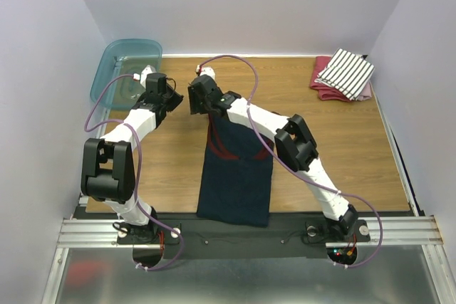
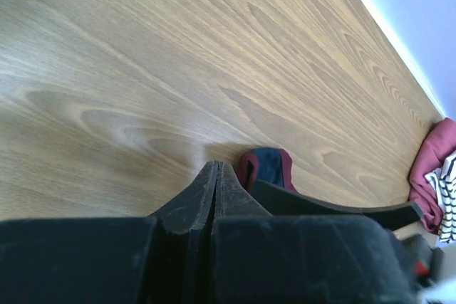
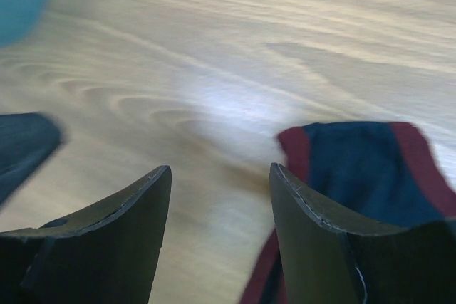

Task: Fold and stack the tank tops
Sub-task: Fold the tank top

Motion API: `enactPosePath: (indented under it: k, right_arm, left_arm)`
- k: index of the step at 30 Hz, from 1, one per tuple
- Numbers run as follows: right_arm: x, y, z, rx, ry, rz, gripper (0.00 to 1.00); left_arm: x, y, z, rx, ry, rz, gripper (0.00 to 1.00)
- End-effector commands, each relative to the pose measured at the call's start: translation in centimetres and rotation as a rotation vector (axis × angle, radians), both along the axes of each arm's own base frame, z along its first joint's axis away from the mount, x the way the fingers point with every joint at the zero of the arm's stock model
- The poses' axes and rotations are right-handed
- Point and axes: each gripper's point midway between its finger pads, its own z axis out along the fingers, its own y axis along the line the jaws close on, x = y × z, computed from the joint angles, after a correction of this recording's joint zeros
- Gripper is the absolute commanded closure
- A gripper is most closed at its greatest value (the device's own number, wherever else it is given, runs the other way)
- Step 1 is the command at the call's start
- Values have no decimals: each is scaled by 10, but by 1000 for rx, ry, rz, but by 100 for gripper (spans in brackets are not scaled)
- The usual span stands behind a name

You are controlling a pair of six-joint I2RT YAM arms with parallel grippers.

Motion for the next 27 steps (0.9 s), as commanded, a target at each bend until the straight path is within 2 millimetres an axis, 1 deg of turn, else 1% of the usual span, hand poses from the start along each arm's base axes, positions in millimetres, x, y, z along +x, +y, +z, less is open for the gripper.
enactPosePath:
  k: [1, 3, 4, 6, 8, 9, 10, 12, 13, 14, 15, 18, 20, 21, 23, 24, 25, 26, 27]
  right_arm:
    - [18, -33, 1, -166, -84, -122, 37]
    - [18, -35, 5, -178, -99, -134, 37]
    - [19, -37, 6, -191, -109, -137, 37]
    - [20, -37, 8, -198, -118, -141, 36]
    - [20, -35, 1, -211, -114, -130, 36]
    - [22, -34, 2, -206, -116, -126, 36]
    - [20, -31, -5, -209, -106, -113, 36]
    - [22, -27, -6, -198, -107, -105, 36]
    - [22, -26, -9, -200, -102, -101, 36]
    - [23, -26, -18, -211, -94, -98, 36]
    - [24, -23, -18, -208, -97, -95, 36]
    - [27, -25, -24, -221, -98, -106, 37]
    - [27, -25, -31, -233, -97, -112, 40]
    - [29, -25, -30, -231, -99, -115, 40]
    - [31, -25, -35, -231, -96, -119, 47]
    - [33, -25, -32, -221, -99, -120, 54]
    - [34, -23, -35, -210, -90, -116, 59]
    - [35, -20, -31, -193, -91, -113, 64]
    - [36, -20, -30, -183, -89, -112, 73]
  left_arm:
    - [0, 2, 26, 4, -67, -8, 97]
    - [0, 2, 25, 4, -68, -6, 97]
    - [-2, -2, 24, -9, -64, -32, 97]
    - [-2, -3, 24, -11, -66, -34, 97]
    - [-2, -4, 22, -16, -61, -40, 97]
    - [-2, -5, 21, -17, -61, -42, 97]
    - [-2, -5, 21, -17, -61, -43, 97]
    - [-3, -5, 19, -16, -58, -44, 97]
    - [-2, -5, 21, -18, -62, -43, 97]
    - [-2, -5, 20, -16, -60, -42, 97]
    - [-2, -6, 19, -18, -58, -48, 97]
    - [-3, -7, 18, -23, -57, -50, 97]
    - [-5, -7, 14, -22, -49, -53, 97]
    - [-5, -7, 15, -23, -52, -53, 97]
    - [-7, -7, 15, -28, -53, -56, 97]
    - [-8, -8, 13, -30, -51, -60, 97]
    - [-9, -9, 13, -36, -54, -63, 98]
    - [-10, -9, 13, -39, -53, -65, 98]
    - [-14, -10, 8, -41, -45, -66, 98]
